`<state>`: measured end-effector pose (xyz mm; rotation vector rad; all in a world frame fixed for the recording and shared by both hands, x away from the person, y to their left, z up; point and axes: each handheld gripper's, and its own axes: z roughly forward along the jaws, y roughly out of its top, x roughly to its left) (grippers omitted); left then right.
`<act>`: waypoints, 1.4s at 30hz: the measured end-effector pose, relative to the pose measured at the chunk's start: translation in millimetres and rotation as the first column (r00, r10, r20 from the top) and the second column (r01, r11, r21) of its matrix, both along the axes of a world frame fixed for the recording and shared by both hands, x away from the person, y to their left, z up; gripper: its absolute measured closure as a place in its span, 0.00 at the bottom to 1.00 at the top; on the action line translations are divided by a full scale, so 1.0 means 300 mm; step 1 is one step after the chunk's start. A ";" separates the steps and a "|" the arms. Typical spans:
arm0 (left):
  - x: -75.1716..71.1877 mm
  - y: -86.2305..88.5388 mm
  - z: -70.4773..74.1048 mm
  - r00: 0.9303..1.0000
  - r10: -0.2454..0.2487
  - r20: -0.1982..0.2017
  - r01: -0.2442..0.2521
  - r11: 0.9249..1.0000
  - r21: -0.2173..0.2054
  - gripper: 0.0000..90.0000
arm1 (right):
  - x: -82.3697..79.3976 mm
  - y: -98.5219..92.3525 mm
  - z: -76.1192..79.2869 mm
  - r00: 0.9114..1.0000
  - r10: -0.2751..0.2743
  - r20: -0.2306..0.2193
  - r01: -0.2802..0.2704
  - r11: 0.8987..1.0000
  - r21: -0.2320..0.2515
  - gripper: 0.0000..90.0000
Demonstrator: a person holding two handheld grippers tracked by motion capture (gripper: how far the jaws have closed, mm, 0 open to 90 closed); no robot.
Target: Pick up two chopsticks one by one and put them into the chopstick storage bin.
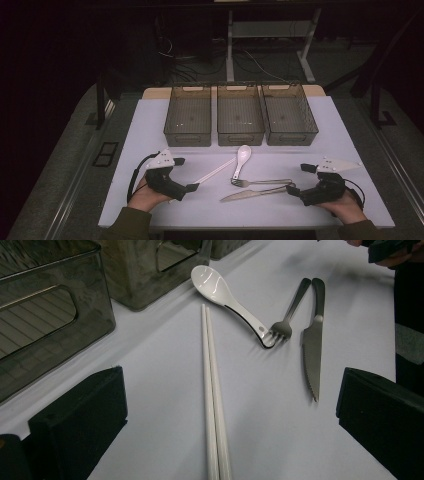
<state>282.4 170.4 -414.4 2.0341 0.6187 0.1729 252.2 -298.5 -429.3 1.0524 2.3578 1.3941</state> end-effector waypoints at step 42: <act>0.044 -0.019 0.044 1.000 0.001 0.018 -0.001 1.000 -0.006 0.00 | -0.001 0.001 -0.005 1.000 0.008 -0.001 -0.008 1.000 0.014 0.01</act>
